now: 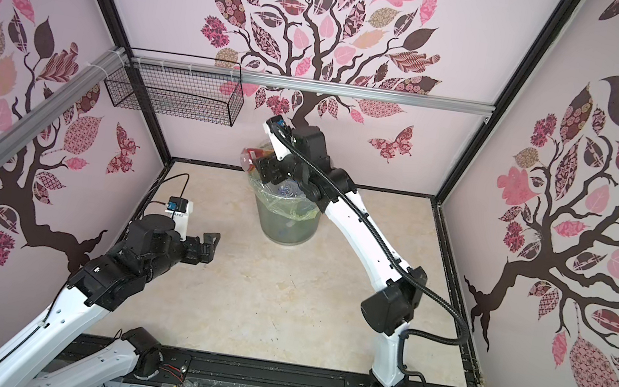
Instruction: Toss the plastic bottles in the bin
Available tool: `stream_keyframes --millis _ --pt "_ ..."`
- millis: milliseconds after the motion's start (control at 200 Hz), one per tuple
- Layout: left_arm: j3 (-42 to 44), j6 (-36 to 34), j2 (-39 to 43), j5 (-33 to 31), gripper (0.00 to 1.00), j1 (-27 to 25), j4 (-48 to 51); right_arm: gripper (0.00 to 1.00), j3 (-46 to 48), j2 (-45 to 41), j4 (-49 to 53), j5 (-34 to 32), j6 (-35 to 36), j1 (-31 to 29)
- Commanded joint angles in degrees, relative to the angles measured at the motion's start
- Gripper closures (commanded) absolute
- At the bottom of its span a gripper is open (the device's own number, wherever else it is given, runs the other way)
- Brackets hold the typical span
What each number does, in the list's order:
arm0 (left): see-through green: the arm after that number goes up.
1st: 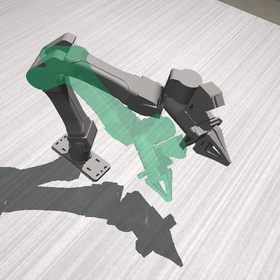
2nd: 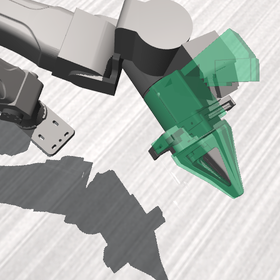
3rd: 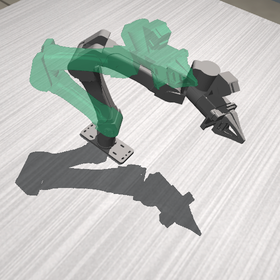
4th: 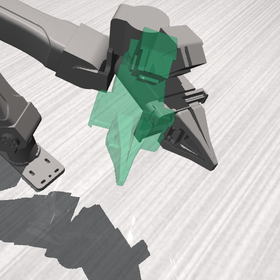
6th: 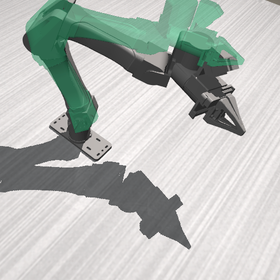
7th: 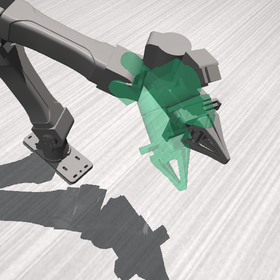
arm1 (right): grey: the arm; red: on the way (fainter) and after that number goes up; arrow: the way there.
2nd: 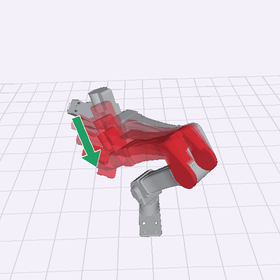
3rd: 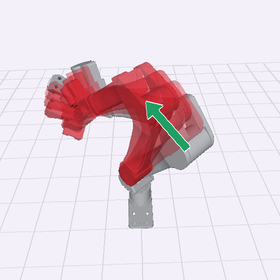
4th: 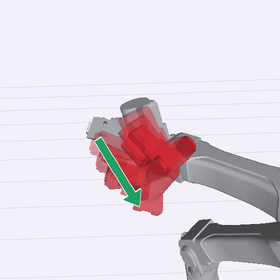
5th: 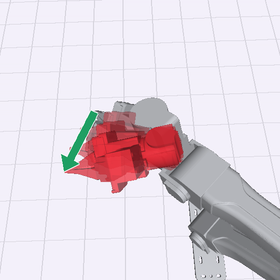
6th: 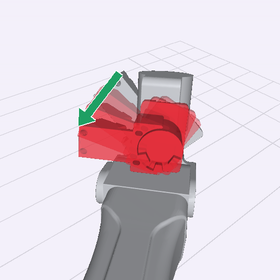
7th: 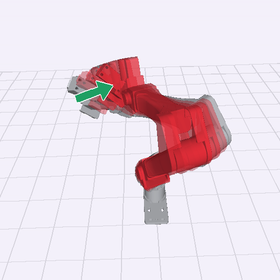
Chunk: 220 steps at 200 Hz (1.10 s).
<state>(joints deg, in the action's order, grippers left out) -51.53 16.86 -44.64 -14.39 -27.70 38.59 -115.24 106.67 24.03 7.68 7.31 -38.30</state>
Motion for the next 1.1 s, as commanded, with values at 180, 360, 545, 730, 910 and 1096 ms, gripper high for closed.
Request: stream_keyframes --millis 180,360,545,730,910,1096 --pt "-2.3 0.8 -3.7 -6.3 0.02 0.4 -5.0 0.08 25.4 -27.0 -12.3 -4.8 -1.6 1.9" --pt "-0.5 1.9 -5.4 -11.3 0.02 0.4 -9.0 0.07 38.4 -37.9 -15.3 -7.6 -4.3 7.6" --pt "4.4 0.0 -4.4 -15.9 0.02 0.5 -14.7 0.01 56.1 -49.1 -23.2 -8.8 -9.5 17.4" --pt "11.9 -3.4 -7.8 -22.3 0.02 1.6 -24.1 0.0 69.2 -53.3 -28.7 -16.3 -9.9 20.8" --pt "19.2 -4.4 -12.0 -19.1 0.02 10.9 -36.1 0.0 80.6 -53.6 -39.7 -24.2 -9.4 22.2" --pt "24.3 -9.2 -16.8 -18.6 0.02 15.0 -47.4 0.0 88.3 -49.5 -46.6 -27.3 -11.2 27.5"
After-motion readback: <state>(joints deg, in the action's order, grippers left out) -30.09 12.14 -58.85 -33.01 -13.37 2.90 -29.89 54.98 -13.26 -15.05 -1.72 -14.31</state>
